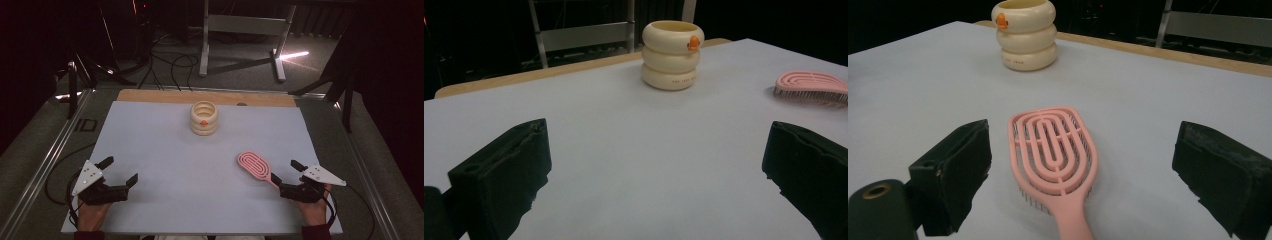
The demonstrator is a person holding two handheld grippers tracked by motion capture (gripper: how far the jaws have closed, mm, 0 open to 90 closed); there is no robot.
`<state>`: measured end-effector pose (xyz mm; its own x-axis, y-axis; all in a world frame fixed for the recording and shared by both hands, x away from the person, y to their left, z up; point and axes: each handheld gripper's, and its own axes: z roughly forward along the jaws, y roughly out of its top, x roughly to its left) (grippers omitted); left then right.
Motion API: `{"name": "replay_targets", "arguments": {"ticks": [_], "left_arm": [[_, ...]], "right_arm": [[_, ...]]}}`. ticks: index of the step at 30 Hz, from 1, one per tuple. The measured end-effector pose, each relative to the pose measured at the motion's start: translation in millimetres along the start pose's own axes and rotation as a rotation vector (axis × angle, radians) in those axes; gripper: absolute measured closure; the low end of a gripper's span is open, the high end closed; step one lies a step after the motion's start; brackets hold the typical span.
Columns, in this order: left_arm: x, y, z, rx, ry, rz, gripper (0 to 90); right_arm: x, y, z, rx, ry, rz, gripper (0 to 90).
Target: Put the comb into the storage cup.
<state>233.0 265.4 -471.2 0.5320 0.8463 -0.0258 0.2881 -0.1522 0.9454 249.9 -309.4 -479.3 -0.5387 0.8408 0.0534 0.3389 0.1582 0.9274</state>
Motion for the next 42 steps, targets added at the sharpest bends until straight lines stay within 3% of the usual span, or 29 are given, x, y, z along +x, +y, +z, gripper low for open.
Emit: {"name": "replay_targets", "arguments": {"ticks": [16, 25, 42], "left_arm": [[-0.2, 1.1, -1.6, -0.001, 0.011, 0.000, 0.0], [2.0, 0.1, -1.8, 0.002, 0.027, -0.014, 0.0], [2.5, -1.1, -2.2, 0.003, 0.031, -0.020, 0.0]], "right_arm": [[-3.4, 3.9, 0.5, 0.030, 0.007, 0.027, 8.4], [-0.6, 9.3, 2.9, 0.058, 0.011, 0.015, 8.3], [1.4, 24.9, 16.1, 0.183, 0.016, -0.024, 8.4]]}}
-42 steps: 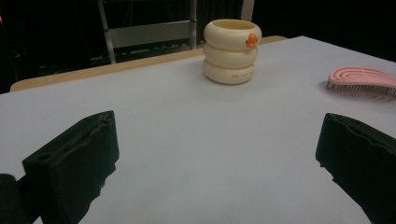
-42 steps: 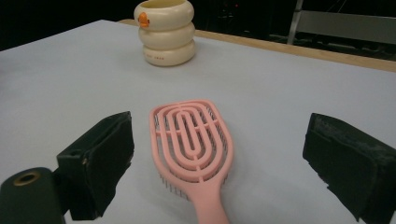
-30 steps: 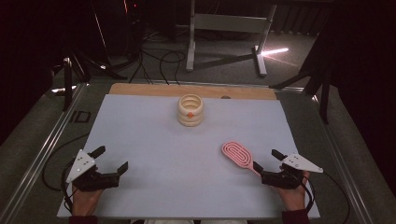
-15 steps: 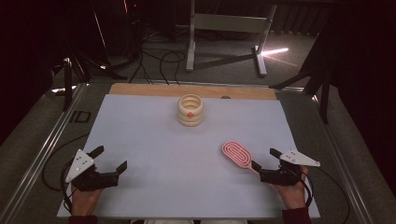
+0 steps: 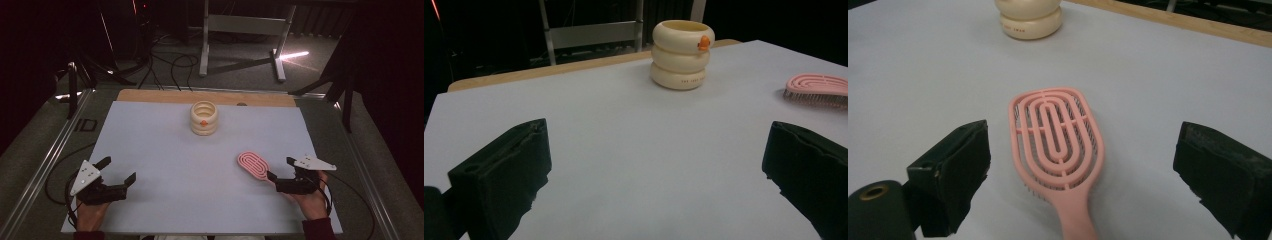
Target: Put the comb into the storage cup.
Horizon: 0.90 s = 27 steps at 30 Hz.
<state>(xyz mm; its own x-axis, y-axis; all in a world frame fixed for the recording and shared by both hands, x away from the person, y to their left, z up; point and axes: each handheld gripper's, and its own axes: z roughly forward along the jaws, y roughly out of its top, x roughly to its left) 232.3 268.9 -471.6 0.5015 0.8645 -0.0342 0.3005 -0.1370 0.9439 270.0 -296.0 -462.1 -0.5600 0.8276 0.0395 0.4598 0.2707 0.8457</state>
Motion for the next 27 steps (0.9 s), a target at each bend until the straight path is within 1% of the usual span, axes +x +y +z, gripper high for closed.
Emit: {"name": "replay_targets", "arguments": {"ticks": [2, 6, 7, 8, 9, 15, 17, 20, 21, 23, 25, 26, 27], "left_arm": [[0.0, -0.1, 0.0, 0.001, 0.001, 0.001, 0.0], [0.0, -0.4, 0.5, 0.006, 0.000, 0.003, 0.0], [0.0, -0.4, 0.5, 0.006, 0.000, 0.003, 0.0], [-0.2, -0.5, 0.9, 0.005, 0.001, 0.002, 0.0], [-0.3, -0.6, 1.0, 0.005, 0.000, 0.001, 0.0], [-0.1, -0.8, 1.2, 0.008, 0.003, 0.000, 0.0], [0.5, -1.0, 1.0, 0.009, 0.004, 0.000, 0.0], [0.8, -1.2, 0.8, 0.009, 0.005, -0.002, 0.0], [1.2, -1.3, 0.8, 0.009, 0.006, -0.003, 0.0], [1.3, -1.4, 0.9, 0.013, 0.006, -0.002, 0.0], [1.1, -1.6, 1.2, 0.013, 0.006, -0.003, 0.0], [0.9, -1.7, 1.4, 0.015, 0.007, -0.004, 0.0], [0.9, -1.7, 1.4, 0.015, 0.007, -0.004, 0.0]], "right_arm": [[-0.3, 3.8, 0.8, 0.014, 0.002, -0.011, 8.3], [-0.2, 12.0, 3.7, 0.062, 0.006, -0.029, 8.3], [-0.2, 12.0, 3.7, 0.062, 0.006, -0.029, 8.3], [-0.1, 13.9, 4.6, 0.074, 0.006, -0.032, 8.3], [-0.8, 17.5, 7.0, 0.101, 0.014, -0.043, 8.3], [-0.2, 25.0, 14.3, 0.174, 0.017, -0.078, 8.4], [-0.7, 27.5, 16.1, 0.192, 0.021, -0.080, 8.4], [-1.6, 29.1, 18.4, 0.205, 0.025, -0.071, 8.4], [-2.9, 30.3, 21.4, 0.226, 0.027, -0.070, 8.4], [-3.6, 31.1, 23.4, 0.248, 0.029, -0.077, 8.4], [-3.8, 31.5, 24.7, 0.257, 0.032, -0.081, 8.4], [-3.9, 32.1, 27.3, 0.281, 0.035, -0.093, 8.4], [-3.9, 32.1, 27.3, 0.281, 0.035, -0.093, 8.4]]}}
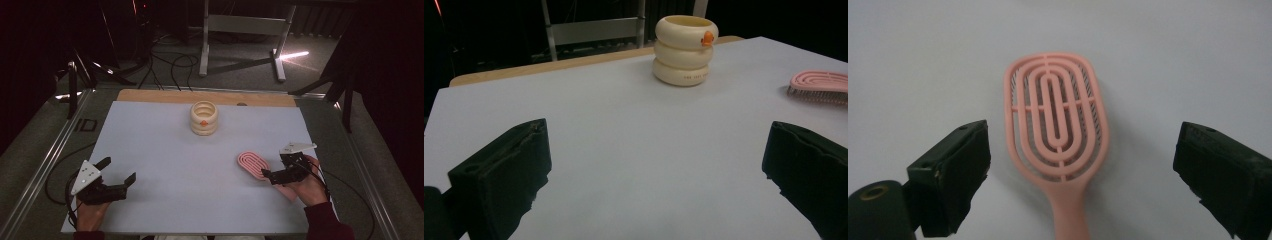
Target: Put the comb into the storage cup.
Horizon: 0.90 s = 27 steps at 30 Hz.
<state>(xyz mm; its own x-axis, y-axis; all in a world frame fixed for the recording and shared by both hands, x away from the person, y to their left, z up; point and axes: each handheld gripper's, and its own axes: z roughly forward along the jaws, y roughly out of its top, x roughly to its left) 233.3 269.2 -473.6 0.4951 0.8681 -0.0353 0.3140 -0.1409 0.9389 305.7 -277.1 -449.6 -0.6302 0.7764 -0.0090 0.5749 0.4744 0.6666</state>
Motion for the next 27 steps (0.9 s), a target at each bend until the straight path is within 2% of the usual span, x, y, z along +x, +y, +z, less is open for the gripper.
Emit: {"name": "replay_targets", "arguments": {"ticks": [1, 11, 27], "left_arm": [[0.0, 0.0, 0.0, -0.001, 0.000, -0.001, 0.0], [0.5, -0.4, 0.1, 0.001, 0.001, -0.004, 0.0], [0.3, -0.8, 0.7, 0.002, -0.003, -0.006, 0.0]], "right_arm": [[0.0, 1.0, 2.3, 0.024, 0.003, -0.010, 8.4], [-1.3, 5.1, 12.3, 0.116, 0.011, -0.057, 8.5], [2.0, 5.0, 26.8, 0.209, 0.026, -0.101, 9.2]]}}
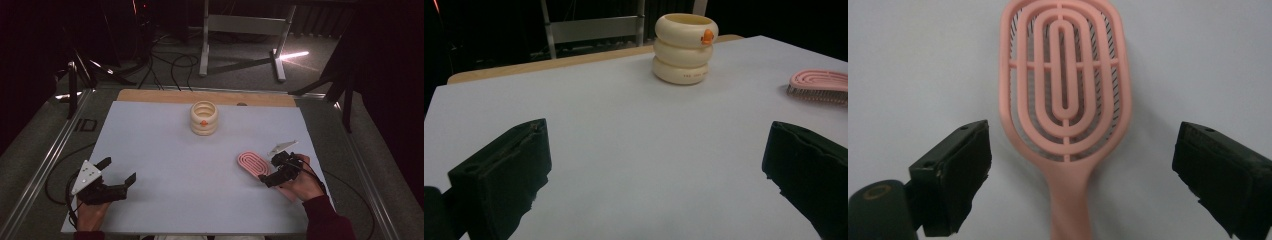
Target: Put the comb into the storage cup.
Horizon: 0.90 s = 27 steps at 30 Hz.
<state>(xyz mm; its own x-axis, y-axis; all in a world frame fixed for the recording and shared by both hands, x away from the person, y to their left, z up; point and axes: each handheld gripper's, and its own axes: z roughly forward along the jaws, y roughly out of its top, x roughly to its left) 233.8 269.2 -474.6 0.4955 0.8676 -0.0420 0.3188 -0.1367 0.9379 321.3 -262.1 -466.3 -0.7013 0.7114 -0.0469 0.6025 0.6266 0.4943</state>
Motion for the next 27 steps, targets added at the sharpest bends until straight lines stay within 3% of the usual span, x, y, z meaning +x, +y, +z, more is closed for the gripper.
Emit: {"name": "replay_targets", "arguments": {"ticks": [27], "left_arm": [[0.1, -1.0, 1.6, 0.008, -0.004, 0.001, 0.0]], "right_arm": [[0.8, -5.6, 15.2, 0.098, 0.035, -0.010, 16.6]]}}
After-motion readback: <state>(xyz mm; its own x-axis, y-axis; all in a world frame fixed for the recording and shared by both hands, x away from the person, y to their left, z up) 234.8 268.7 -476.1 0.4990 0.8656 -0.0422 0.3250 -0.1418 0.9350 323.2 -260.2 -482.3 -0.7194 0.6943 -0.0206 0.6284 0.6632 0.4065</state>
